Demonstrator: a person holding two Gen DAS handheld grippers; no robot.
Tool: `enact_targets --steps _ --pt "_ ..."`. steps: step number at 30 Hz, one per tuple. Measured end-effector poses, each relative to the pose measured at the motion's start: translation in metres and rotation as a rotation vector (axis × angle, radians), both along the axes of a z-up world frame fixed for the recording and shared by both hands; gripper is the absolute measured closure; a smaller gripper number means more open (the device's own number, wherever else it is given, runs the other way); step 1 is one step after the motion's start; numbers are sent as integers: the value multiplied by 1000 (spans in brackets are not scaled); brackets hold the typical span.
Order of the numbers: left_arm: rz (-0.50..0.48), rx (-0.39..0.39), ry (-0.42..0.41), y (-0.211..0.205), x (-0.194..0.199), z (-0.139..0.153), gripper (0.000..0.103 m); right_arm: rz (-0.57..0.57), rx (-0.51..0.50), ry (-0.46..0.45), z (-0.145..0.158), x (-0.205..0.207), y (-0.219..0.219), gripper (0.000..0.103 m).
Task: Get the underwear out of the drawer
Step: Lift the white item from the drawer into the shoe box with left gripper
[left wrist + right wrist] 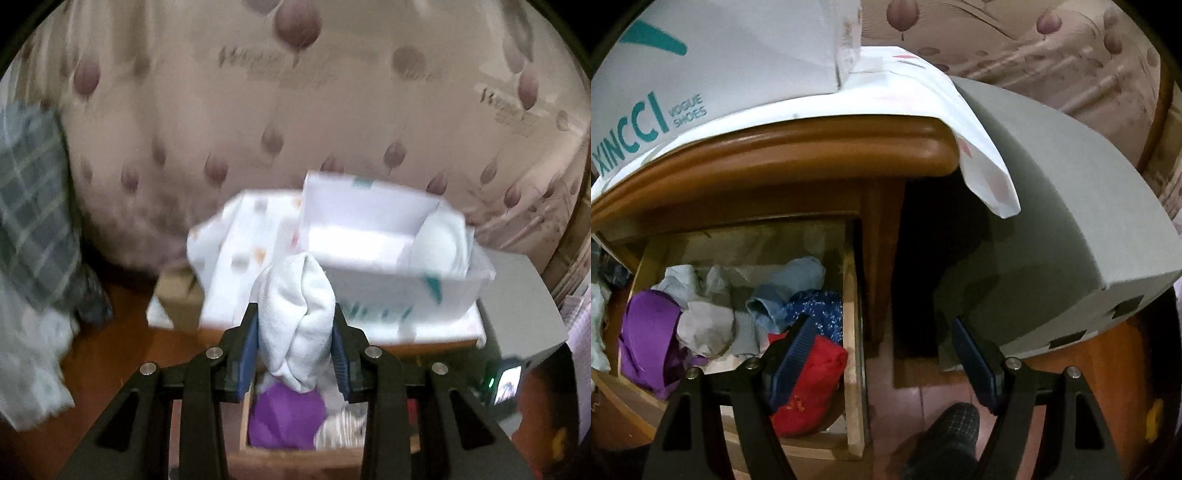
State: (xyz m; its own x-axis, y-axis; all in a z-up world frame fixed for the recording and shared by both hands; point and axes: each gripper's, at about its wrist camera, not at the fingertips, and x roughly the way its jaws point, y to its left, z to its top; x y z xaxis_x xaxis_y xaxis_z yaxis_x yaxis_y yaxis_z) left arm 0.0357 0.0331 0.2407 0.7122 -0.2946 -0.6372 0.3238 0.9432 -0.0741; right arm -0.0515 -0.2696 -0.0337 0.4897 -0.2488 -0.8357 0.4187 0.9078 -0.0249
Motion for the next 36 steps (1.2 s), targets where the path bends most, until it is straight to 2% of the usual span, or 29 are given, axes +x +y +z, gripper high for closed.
enact_targets --steps 4,7,9,12,19,28,33,36 --pt "-66 -8 -11 -33 29 29 71 -13 21 2 0 -1 -4 25" --pt "-86 45 -2 -67 56 31 71 -27 45 11 -1 0 -7 25" --pt "-106 59 30 -81 71 24 71 -30 39 12 -1 1 -7 25" --pt "-105 56 127 -105 105 6 70 -25 57 -1 2 0 -7 25" --pt "-31 129 262 -129 156 -46 71 -44 93 0 4 -3 -16 25" --pt "-5 148 370 -131 175 -89 69 -53 145 1 3 -5 -22 25" --pt "-20 162 356 -133 173 -92 66 -40 142 -1 4 -4 -19 25" --pt "-62 133 351 -134 170 -89 53 -38 147 1 4 -4 -19 25"
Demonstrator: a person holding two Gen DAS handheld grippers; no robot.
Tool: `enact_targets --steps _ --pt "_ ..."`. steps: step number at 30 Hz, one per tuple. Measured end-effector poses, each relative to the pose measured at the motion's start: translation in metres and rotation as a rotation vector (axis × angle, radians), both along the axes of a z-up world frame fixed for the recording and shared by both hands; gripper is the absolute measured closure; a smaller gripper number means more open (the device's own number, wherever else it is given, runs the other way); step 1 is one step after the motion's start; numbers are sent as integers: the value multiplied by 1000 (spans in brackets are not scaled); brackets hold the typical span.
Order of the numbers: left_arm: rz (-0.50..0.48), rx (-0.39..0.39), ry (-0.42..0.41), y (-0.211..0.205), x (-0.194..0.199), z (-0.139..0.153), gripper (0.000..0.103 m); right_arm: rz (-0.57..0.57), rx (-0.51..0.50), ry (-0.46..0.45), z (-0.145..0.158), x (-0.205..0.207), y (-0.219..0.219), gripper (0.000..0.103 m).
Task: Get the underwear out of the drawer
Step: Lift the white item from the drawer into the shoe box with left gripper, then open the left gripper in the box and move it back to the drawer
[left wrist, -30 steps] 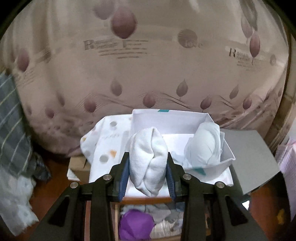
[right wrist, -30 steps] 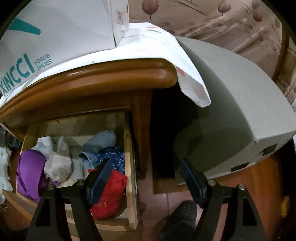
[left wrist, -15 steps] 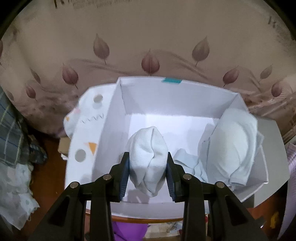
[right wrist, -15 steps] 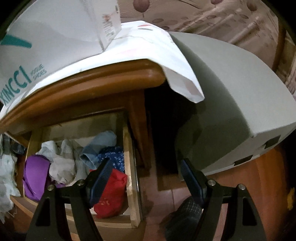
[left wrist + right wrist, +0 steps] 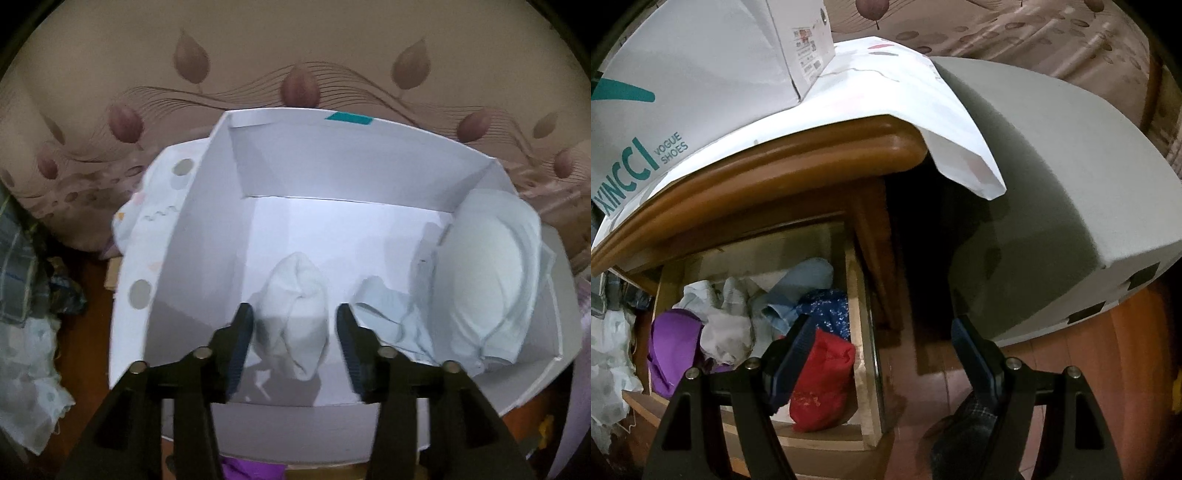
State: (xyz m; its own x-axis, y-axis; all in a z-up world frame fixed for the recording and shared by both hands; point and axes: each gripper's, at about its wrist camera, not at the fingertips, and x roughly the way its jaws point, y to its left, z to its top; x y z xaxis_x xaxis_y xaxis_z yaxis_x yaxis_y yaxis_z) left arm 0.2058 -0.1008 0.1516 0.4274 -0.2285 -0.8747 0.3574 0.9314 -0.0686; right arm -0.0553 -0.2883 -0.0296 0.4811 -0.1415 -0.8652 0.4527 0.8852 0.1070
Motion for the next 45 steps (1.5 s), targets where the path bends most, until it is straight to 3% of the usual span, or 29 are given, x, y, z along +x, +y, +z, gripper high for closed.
enact_targets --steps 1,2,4,14,21,29,36,42,45 --pt "-8 -7 -8 -1 -2 2 48 0 -1 0 0 0 0 25" --pt "-10 -5 -21 -1 -5 4 34 -1 -1 -1 0 0 0 25" --pt "-22 -6 -66 -2 -14 12 24 -1 1 -2 1 0 0 25" --pt "-18 -61 -184 38 -66 51 19 -7 -1 -6 2 -1 -1 25" --pt "-75 14 -343 78 -137 65 4 0 -14 -12 4 -2 0 25" --pt "-91 59 -150 104 -163 -11 3 -8 -27 -17 7 -3 1 25" --pt "-44 19 117 107 -138 -105 3 -7 -25 -17 7 -2 1 25" --pt "-30 -23 231 106 -122 -159 3 -5 -17 -18 7 -2 0 25" --pt "-28 -5 278 103 -115 -183 3 -7 -9 -22 7 -2 -1 25"
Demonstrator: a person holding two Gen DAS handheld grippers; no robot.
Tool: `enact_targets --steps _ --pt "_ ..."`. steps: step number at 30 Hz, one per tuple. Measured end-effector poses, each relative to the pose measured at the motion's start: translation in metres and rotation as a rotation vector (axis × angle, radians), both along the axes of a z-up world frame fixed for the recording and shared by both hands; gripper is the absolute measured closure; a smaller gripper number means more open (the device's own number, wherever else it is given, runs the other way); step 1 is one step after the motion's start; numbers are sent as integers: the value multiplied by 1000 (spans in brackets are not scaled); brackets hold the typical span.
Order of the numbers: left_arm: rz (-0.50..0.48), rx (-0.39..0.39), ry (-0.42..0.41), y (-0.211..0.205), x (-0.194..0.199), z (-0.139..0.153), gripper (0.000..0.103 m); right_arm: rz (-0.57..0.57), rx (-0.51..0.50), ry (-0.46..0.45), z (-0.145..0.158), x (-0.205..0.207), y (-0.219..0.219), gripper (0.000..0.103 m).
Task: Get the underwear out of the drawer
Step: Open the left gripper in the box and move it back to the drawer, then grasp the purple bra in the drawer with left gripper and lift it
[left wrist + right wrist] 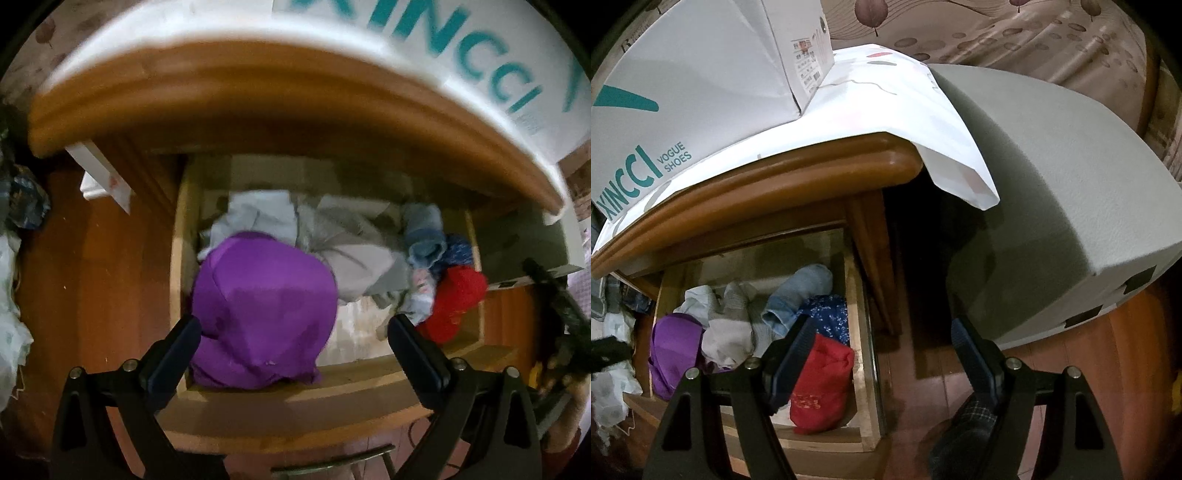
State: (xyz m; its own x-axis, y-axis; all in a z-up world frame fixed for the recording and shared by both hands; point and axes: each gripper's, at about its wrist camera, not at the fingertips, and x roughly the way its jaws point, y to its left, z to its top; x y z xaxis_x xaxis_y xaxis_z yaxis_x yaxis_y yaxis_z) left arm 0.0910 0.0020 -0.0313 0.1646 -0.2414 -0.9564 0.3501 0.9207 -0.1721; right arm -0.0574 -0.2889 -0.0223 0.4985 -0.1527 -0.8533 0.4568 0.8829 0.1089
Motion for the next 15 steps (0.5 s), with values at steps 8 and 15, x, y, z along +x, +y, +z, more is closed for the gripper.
enact_targets --steps 8,15 --pt "-20 49 55 -9 15 -33 1 10 11 0 0 0 2 25" --pt "-11 119 87 -14 28 -56 1 18 10 5 0 2 5 25"
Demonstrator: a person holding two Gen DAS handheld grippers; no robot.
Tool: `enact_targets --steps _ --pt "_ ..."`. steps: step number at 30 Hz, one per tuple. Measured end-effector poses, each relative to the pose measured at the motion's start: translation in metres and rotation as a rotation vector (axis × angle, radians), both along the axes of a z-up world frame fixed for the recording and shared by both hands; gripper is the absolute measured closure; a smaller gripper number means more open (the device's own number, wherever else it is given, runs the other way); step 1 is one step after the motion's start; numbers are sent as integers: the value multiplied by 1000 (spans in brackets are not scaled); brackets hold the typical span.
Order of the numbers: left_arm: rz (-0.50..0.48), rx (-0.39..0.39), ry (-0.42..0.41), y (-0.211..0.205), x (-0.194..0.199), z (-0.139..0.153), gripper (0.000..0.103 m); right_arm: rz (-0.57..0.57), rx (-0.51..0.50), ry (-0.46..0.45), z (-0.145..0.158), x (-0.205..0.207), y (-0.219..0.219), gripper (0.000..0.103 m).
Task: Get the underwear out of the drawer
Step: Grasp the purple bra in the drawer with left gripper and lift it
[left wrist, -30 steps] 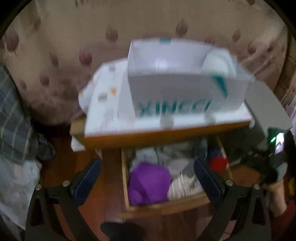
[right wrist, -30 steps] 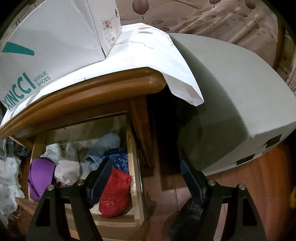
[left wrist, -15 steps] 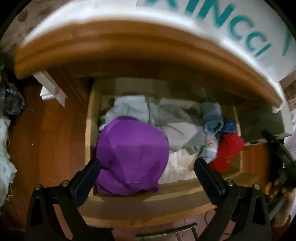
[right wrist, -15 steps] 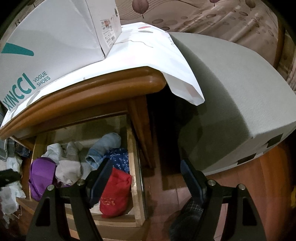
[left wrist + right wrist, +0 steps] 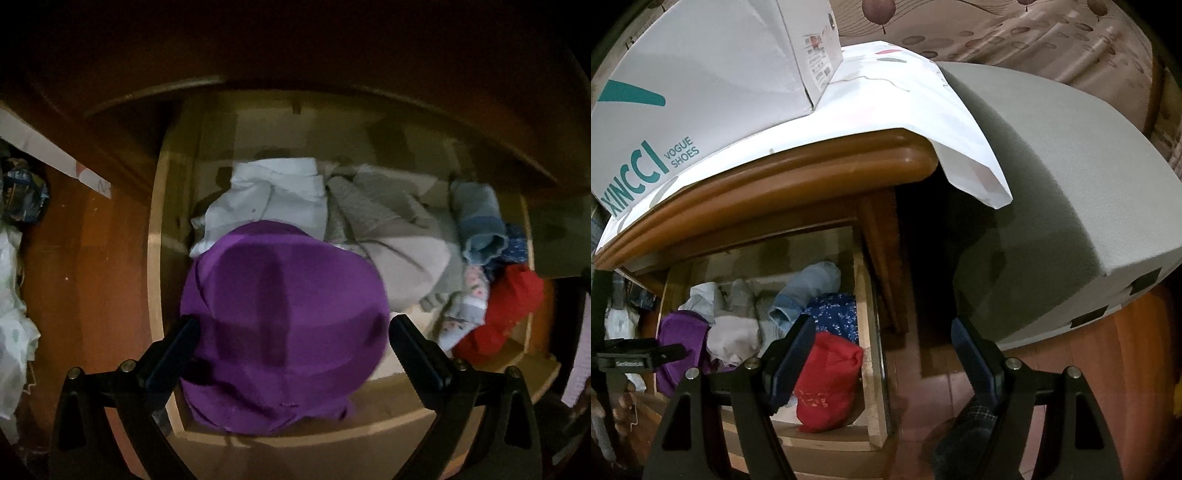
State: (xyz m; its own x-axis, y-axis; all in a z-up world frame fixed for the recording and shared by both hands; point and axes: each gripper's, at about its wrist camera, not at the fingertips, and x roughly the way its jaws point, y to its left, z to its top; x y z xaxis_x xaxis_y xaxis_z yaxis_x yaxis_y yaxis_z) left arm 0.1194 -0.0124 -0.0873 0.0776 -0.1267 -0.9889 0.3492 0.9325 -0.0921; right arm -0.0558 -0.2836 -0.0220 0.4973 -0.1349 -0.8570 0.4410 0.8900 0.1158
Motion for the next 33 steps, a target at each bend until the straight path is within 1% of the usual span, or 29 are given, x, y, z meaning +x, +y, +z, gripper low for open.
enact_targets --steps 6,9,10,11,12,13,14,15,17,18,19,20,22,25,26,30,33 --pt "-16 61 13 -7 4 -14 1 7 10 3 -1 2 2 25" --pt "-5 94 36 -6 6 -23 1 16 7 7 -1 3 4 25" --pt "4 111 53 -5 7 -26 3 17 7 9 -2 3 4 25" --pt "18 115 58 -5 8 -28 7 18 7 10 -2 3 5 25" --pt "26 117 58 -3 9 -28 9 19 8 10 -2 3 5 25" --pt "31 126 62 -2 10 -30 16 20 8 10 -2 3 6 25" --pt "34 147 68 -1 10 -32 26 22 8 11 -2 4 6 25" --pt "35 161 64 0 9 -33 30 23 7 11 -2 4 7 25" --pt "46 179 44 2 9 -31 44 26 7 14 -2 4 7 25" --pt "54 191 38 3 9 -30 48 28 8 13 -2 4 8 25" --pt "58 205 31 4 7 -29 56 29 7 13 -2 4 8 25" --pt "60 217 19 5 6 -27 61 32 5 15 -2 3 8 25" --pt "63 222 10 8 3 -23 67 39 10 13 -2 3 9 25" --pt "75 204 -11 10 -7 -8 75 54 11 10 -1 3 11 25" --pt "80 201 -17 11 -8 -4 79 60 10 8 -1 3 12 25" --pt "127 107 -14 17 -7 15 82 77 9 6 0 4 15 25" --pt "112 101 -58 15 -9 31 82 93 13 3 -1 4 18 25"
